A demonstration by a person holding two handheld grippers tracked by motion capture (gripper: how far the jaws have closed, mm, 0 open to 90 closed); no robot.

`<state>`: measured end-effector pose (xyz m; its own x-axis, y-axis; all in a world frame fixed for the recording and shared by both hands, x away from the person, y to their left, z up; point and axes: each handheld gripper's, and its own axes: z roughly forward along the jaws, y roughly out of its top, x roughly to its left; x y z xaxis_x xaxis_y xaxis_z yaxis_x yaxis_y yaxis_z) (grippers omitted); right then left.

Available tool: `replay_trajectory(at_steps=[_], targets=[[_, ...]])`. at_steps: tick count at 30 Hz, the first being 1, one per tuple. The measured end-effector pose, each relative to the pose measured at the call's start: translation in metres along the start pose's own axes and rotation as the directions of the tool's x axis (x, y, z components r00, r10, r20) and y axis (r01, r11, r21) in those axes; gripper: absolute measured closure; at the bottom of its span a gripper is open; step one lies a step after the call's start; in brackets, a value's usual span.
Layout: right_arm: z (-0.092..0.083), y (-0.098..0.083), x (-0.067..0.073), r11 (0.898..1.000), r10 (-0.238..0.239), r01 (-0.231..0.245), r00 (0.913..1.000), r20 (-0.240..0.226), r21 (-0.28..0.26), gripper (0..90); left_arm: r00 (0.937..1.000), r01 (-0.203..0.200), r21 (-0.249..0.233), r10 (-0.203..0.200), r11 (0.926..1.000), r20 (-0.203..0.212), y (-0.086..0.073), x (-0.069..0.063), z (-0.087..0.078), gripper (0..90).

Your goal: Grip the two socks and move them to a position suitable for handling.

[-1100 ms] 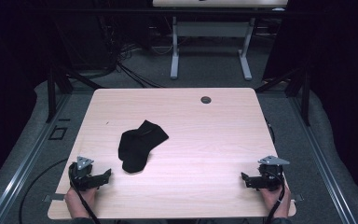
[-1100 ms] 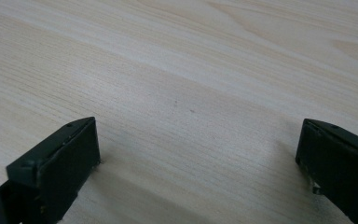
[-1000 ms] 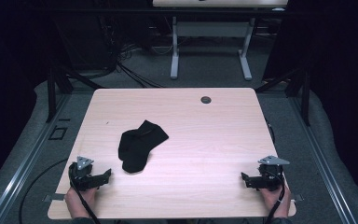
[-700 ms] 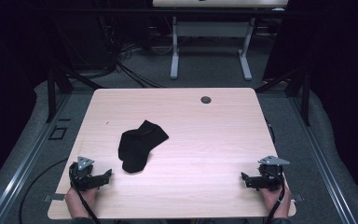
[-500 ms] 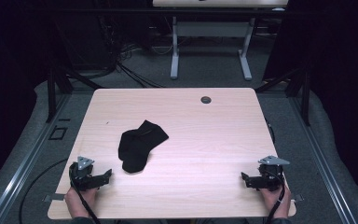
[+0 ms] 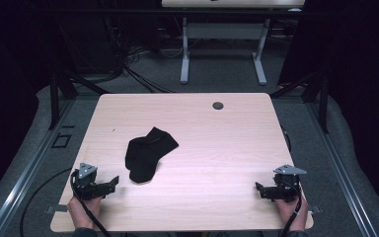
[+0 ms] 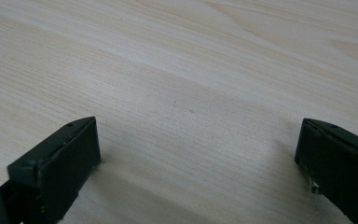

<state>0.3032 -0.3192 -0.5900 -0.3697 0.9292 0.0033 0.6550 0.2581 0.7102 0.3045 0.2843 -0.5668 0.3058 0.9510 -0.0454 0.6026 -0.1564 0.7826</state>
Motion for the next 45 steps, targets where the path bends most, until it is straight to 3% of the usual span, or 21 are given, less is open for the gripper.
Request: replay_trajectory(at_steps=[7,9,12,17,20,25,32,36,38,40,45], targets=[[0.0,0.0,0.0,1.0,0.004,-0.004,1.0,0.0,-0.004,0.0,0.9971,-0.052,-0.026,0.053,0.9983,0.054,0.025,-0.02,-0.007,8.4],[0.0,0.0,0.0,1.0,0.0,0.0,1.0,0.0,0.0,0.0,0.9934,-0.083,-0.03,0.085,0.9961,0.077,0.036,-0.03,-0.007,7.9],[0.0,0.0,0.0,1.0,0.004,-0.004,1.0,0.0,-0.004,0.0,0.9906,-0.097,-0.031,0.1,0.9948,0.093,0.044,-0.036,-0.006,6.8],[0.0,0.0,0.0,1.0,0.005,-0.005,1.0,0.0,-0.005,0.0,0.9783,-0.151,-0.02,0.152,0.9884,0.141,0.062,-0.053,0.003,4.1],[0.0,0.0,0.0,1.0,0.004,-0.004,1.0,0.0,-0.004,0.0,0.9754,-0.156,-0.017,0.157,0.9876,0.155,0.066,-0.058,0.007,3.5],[0.0,0.0,0.0,1.0,0.004,-0.004,1.0,0.001,-0.004,0.0,0.9655,-0.178,0.011,0.173,0.9839,0.195,0.076,-0.067,0.025,4.5],[0.0,0.0,0.0,1.0,0.0,0.0,1.0,0.001,0.0,0.0,0.966,-0.168,0.059,0.152,0.984,0.209,0.083,-0.068,0.05,12.8],[0.0,0.0,0.0,1.0,0.001,-0.001,1.0,0.001,-0.001,0.0,0.9666,-0.185,0.107,0.161,0.977,0.199,0.085,-0.069,0.069,16.8],[0.0,0.0,0.0,1.0,0.004,-0.004,1.0,0.001,-0.005,0.0,0.9695,-0.183,0.138,0.156,0.9733,0.189,0.084,-0.069,0.081,19.4],[0.0,0.0,0.0,1.0,0.0,0.0,1.0,0.001,0.0,0.0,0.9727,-0.172,0.145,0.145,0.9743,0.181,0.083,-0.069,0.084,20.6],[0.0,0.0,0.0,1.0,0.004,-0.004,1.0,0.001,-0.004,0.0,0.9806,-0.157,0.192,0.129,0.9688,0.148,0.081,-0.07,0.094,35.8]])
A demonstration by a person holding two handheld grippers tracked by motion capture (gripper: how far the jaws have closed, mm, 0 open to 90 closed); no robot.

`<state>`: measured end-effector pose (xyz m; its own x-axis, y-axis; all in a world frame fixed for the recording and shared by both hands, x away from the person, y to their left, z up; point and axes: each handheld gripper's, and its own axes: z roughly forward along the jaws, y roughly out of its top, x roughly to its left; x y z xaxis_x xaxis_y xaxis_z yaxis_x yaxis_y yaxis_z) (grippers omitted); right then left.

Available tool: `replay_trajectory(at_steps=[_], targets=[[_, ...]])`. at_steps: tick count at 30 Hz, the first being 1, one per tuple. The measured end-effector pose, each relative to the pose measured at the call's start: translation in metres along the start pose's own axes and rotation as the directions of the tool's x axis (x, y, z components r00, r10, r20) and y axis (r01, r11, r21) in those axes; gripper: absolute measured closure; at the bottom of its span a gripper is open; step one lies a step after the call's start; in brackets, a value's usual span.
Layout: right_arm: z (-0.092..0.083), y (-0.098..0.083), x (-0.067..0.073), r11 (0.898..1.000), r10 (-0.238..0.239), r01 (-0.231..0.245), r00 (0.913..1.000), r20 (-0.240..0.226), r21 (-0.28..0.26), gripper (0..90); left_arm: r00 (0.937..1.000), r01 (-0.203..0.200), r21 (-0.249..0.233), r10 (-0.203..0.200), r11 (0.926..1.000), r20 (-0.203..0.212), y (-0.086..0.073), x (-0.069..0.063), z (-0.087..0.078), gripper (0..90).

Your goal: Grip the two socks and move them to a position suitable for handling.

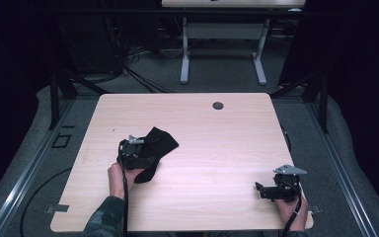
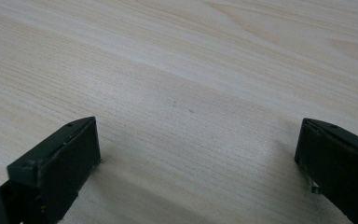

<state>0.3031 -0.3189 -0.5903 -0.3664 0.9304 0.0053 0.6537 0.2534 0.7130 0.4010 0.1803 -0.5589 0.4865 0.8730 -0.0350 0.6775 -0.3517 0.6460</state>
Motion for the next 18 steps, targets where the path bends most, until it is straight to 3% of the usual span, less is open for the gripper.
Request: replay_trajectory(at_steps=[6,8,9,15,16,18], targets=[[0.0,0.0,0.0,1.0,-0.001,0.001,1.0,-0.002,0.001,0.0,0.9995,-0.033,0.026,0.033,0.9991,-0.001,0.0,-0.003,0.001,61.4],[0.0,0.0,0.0,1.0,0.0,0.0,1.0,0.0,0.0,0.0,0.999,-0.044,0.025,0.044,0.9987,-0.01,0.001,-0.005,0.001,65.0],[0.0,0.0,0.0,1.0,0.0,0.0,1.0,0.0,0.0,0.0,0.9984,-0.054,0.016,0.054,0.9984,-0.015,0.001,-0.007,0.0,71.8],[0.0,0.0,0.0,1.0,0.0,0.0,1.0,0.0,0.0,0.0,0.9953,-0.097,-0.045,0.097,0.9943,-0.002,0.004,-0.015,-0.01,82.0],[0.0,0.0,0.0,1.0,0.001,-0.001,1.0,0.0,-0.002,0.0,0.9916,-0.129,-0.053,0.13,0.9902,-0.001,0.006,-0.02,-0.015,83.5],[0.0,0.0,0.0,1.0,0.002,-0.002,1.0,0.0,-0.002,0.0,0.988,-0.154,-0.061,0.154,0.9862,0.004,0.008,-0.025,-0.019,85.0]])
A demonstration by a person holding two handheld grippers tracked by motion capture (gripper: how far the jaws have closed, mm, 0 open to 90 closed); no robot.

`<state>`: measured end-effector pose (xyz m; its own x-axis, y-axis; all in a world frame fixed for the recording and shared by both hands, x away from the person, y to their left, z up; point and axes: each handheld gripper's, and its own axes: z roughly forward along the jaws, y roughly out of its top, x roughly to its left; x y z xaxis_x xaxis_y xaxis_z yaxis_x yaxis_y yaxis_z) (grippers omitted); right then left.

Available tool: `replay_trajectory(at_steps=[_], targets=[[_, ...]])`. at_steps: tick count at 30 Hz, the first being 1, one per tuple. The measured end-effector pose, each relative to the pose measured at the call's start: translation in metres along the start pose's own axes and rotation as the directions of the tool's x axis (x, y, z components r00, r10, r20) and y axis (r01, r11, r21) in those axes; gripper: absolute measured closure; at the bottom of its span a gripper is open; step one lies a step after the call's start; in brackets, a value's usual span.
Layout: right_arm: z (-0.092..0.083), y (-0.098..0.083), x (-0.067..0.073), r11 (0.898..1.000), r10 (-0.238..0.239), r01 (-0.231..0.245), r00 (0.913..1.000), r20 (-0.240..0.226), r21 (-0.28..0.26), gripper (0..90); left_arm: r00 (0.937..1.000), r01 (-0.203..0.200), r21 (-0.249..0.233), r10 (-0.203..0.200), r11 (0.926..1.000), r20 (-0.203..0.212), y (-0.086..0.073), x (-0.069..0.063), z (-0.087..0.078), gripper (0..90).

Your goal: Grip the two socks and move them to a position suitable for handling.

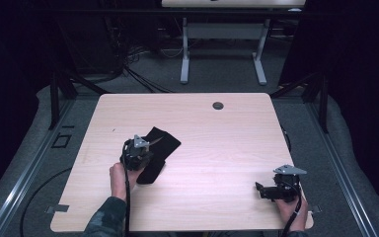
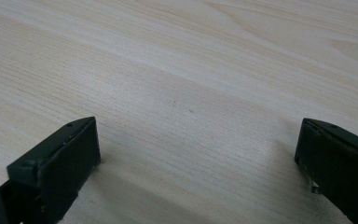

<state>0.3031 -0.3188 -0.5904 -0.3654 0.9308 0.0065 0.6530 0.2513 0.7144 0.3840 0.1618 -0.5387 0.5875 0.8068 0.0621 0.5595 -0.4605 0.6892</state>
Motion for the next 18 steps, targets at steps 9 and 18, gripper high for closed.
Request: replay_trajectory(at_steps=[9,18], targets=[[0.0,0.0,0.0,1.0,-0.001,0.001,1.0,0.0,0.001,0.0,0.9935,-0.065,-0.07,0.071,0.9955,0.089,0.018,-0.02,-0.02,86.8],[0.0,0.0,0.0,1.0,-0.002,0.002,1.0,0.0,0.002,0.0,0.9448,-0.074,-0.091,0.099,0.9931,0.312,0.026,-0.052,-0.029,86.8]])
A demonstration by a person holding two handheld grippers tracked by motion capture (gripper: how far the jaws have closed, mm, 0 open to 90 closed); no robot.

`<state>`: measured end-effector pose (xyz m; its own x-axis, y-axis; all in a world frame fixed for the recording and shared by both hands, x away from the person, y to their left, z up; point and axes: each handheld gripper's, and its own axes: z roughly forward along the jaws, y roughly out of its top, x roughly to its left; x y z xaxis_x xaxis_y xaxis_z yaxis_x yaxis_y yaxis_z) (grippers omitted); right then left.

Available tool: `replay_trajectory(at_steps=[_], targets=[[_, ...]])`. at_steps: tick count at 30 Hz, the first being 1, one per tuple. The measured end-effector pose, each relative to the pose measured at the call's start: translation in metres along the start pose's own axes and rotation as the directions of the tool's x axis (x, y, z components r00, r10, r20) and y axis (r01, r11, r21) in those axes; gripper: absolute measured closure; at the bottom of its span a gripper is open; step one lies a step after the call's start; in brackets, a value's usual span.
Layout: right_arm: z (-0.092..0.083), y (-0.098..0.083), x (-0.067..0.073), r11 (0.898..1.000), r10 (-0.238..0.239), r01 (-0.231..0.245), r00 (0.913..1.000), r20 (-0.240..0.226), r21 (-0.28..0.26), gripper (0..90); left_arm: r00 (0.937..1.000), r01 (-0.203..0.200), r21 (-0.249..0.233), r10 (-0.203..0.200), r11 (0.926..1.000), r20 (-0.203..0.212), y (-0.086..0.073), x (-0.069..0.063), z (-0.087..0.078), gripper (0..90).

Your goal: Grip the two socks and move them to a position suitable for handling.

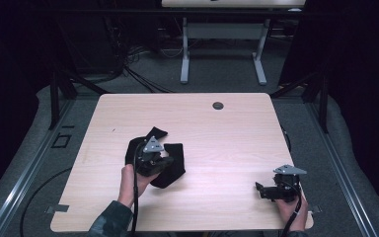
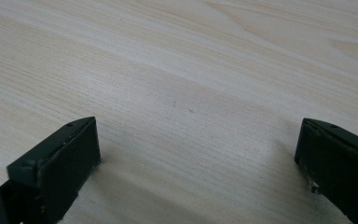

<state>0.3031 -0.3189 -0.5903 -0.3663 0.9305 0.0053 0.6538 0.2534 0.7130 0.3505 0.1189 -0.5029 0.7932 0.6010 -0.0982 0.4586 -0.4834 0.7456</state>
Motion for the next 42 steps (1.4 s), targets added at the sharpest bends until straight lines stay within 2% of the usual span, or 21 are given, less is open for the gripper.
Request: replay_trajectory(at_steps=[3,5,6,8,9,10,11,12,13,17,19,20,26,31,32,35,36,38,40,41,42], targets=[[0.0,0.0,0.0,1.0,-0.001,0.001,1.0,-0.002,0.001,0.0,0.9952,0.018,0.016,-0.02,0.9997,0.096,-0.004,-0.007,0.002,86.6],[0.0,0.0,0.0,1.0,0.0,0.0,1.0,0.0,0.0,0.0,0.9942,0.017,0.032,-0.02,0.9993,0.105,-0.005,-0.009,0.003,86.3],[0.0,0.0,0.0,1.0,-0.001,0.001,1.0,-0.002,0.001,0.0,0.9903,0.026,0.068,-0.035,0.9973,0.135,-0.011,-0.008,0.007,84.4],[0.0,0.0,0.0,1.0,-0.001,0.001,1.0,-0.002,0.001,0.0,0.9913,0.048,0.102,-0.06,0.9937,0.118,-0.018,-0.004,0.011,76.4],[0.0,0.0,0.0,1.0,0.0,0.0,1.0,-0.001,0.001,0.0,0.9913,0.048,0.102,-0.06,0.9937,0.118,-0.018,-0.004,0.011,68.4],[0.0,0.0,0.0,1.0,-0.001,0.001,1.0,-0.001,0.001,0.0,0.9921,0.089,0.112,-0.098,0.9897,0.078,-0.026,0.001,0.012,59.8],[0.0,0.0,0.0,1.0,-0.001,0.001,1.0,-0.001,0.001,0.0,0.9921,0.089,0.112,-0.098,0.9897,0.078,-0.026,0.001,0.012,56.3],[0.0,0.0,0.0,1.0,0.0,0.0,1.0,-0.001,0.001,0.0,0.9893,0.128,0.09,-0.134,0.9876,0.058,-0.032,0.005,0.008,50.9],[0.0,0.0,0.0,1.0,0.0,0.0,1.0,-0.001,0.001,0.0,0.9893,0.128,0.09,-0.134,0.9876,0.058,-0.032,0.005,0.008,45.6],[0.0,0.0,0.0,1.0,0.0,0.0,1.0,-0.001,0.001,0.0,0.9872,0.159,0.049,-0.16,0.986,0.004,-0.032,0.005,0.001,38.9],[0.0,0.0,0.0,1.0,0.0,0.0,1.0,-0.001,0.001,0.0,0.9892,0.147,0.051,-0.147,0.9878,-0.005,-0.028,0.003,0.003,37.6],[0.0,0.0,0.0,1.0,0.0,0.0,1.0,-0.001,0.002,0.0,0.9911,0.133,0.073,-0.132,0.9884,-0.017,-0.025,0.001,0.01,36.6],[0.0,0.0,0.0,1.0,0.0,0.0,1.0,-0.001,0.001,0.0,0.9916,0.127,0.129,-0.123,0.9835,-0.042,-0.025,-0.003,0.033,37.9],[0.0,0.0,0.0,1.0,0.0,0.0,1.0,0.0,0.001,0.0,0.992,0.106,0.217,-0.088,0.9704,-0.091,-0.03,-0.007,0.061,40.8],[0.0,0.0,0.0,1.0,0.0,0.0,1.0,0.0,0.002,0.0,0.9917,0.097,0.204,-0.078,0.9741,-0.102,-0.03,-0.008,0.062,42.6],[0.0,0.0,0.0,1.0,0.0,0.0,1.0,0.002,0.0,0.0,0.9911,0.076,0.212,-0.051,0.9742,-0.123,-0.029,-0.01,0.063,56.3],[0.0,0.0,0.0,1.0,0.0,0.0,1.0,0.002,0.0,0.0,0.9929,0.05,0.209,-0.026,0.9767,-0.116,-0.028,-0.009,0.064,61.6],[0.0,0.0,0.0,1.0,-0.001,0.001,1.0,0.002,0.002,0.0,0.9973,0.029,0.201,-0.015,0.9791,-0.072,-0.027,-0.008,0.066,72.8],[0.0,0.0,0.0,1.0,0.0,0.0,1.0,0.002,0.0,0.0,0.998,0.018,0.197,-0.006,0.9802,-0.063,-0.026,-0.009,0.068,75.8],[0.0,0.0,0.0,1.0,0.0,0.0,1.0,0.003,0.0,0.0,0.9996,-0.027,0.199,0.029,0.9795,-0.008,-0.024,-0.011,0.072,80.6],[0.0,0.0,0.0,1.0,0.0,0.0,1.0,0.003,0.0,0.0,0.9996,-0.027,0.199,0.029,0.9795,-0.008,-0.024,-0.011,0.072,81.3]])
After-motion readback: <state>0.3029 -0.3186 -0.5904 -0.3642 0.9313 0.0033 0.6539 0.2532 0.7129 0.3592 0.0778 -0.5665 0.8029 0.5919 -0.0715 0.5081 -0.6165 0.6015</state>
